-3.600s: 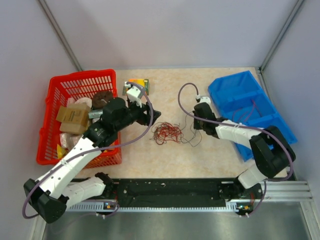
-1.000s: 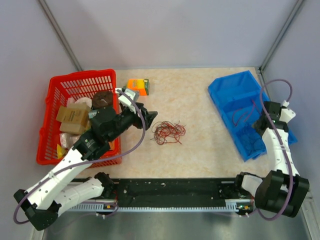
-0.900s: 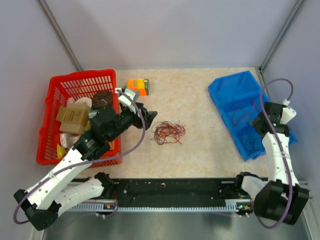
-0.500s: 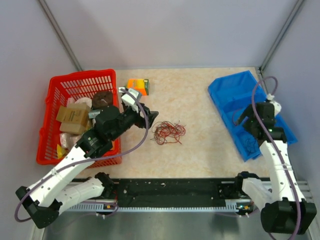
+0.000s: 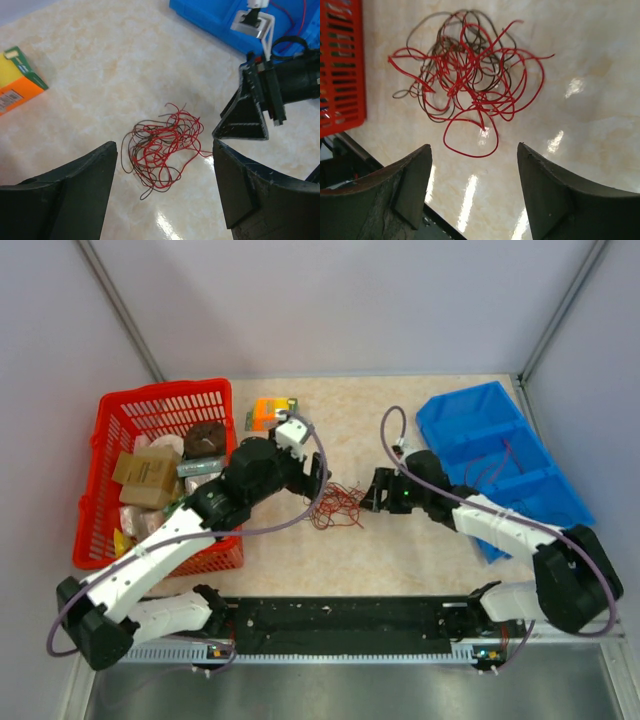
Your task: Untangle the cables
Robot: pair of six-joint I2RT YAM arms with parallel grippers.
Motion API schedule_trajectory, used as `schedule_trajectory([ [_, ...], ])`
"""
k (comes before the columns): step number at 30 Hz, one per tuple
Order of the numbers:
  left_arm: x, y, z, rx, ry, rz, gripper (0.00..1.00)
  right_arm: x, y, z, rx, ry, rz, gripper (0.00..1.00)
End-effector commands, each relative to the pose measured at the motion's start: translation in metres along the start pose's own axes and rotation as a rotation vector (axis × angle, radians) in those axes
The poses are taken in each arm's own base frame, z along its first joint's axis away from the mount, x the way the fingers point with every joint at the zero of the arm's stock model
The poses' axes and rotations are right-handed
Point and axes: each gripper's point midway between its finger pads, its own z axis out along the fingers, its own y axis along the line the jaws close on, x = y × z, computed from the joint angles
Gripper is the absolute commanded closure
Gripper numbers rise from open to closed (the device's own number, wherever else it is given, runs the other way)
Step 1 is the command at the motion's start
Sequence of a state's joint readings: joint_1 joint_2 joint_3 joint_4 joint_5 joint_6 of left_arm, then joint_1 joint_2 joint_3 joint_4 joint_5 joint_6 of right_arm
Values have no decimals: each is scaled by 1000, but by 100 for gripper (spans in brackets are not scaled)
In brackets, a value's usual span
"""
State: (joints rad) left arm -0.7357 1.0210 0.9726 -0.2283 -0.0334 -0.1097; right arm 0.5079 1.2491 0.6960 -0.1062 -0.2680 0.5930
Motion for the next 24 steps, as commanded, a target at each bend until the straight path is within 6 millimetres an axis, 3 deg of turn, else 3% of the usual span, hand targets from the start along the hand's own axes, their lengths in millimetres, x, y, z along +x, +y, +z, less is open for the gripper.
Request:
schedule_trajectory([
  [1, 26, -18, 29, 81, 182, -20, 19, -21, 27, 28, -58, -73, -97, 38],
  [3, 40, -18, 39, 71, 252, -48, 20, -16, 22, 38, -50, -59, -101, 46],
  [9, 64, -24, 52, 97, 331, -75, 22, -14, 2, 55, 11, -74, -122, 47],
  [13, 79, -18, 59, 59, 386, -72, 31, -23, 6, 44, 23, -108, -109, 53],
  [16, 67, 0, 53, -51, 381, -75, 41, -31, 27, 29, -74, -188, -134, 53],
  [18, 51, 8, 46, -90, 299, -76, 42, -37, 43, 24, -143, -213, -148, 51],
  [21, 33, 11, 33, -101, 159, -79, 41, -41, 69, 27, -223, -201, -197, 48],
  [24, 15, 14, 19, -101, 34, -75, 37, -47, 78, 39, -189, -183, -251, 46],
])
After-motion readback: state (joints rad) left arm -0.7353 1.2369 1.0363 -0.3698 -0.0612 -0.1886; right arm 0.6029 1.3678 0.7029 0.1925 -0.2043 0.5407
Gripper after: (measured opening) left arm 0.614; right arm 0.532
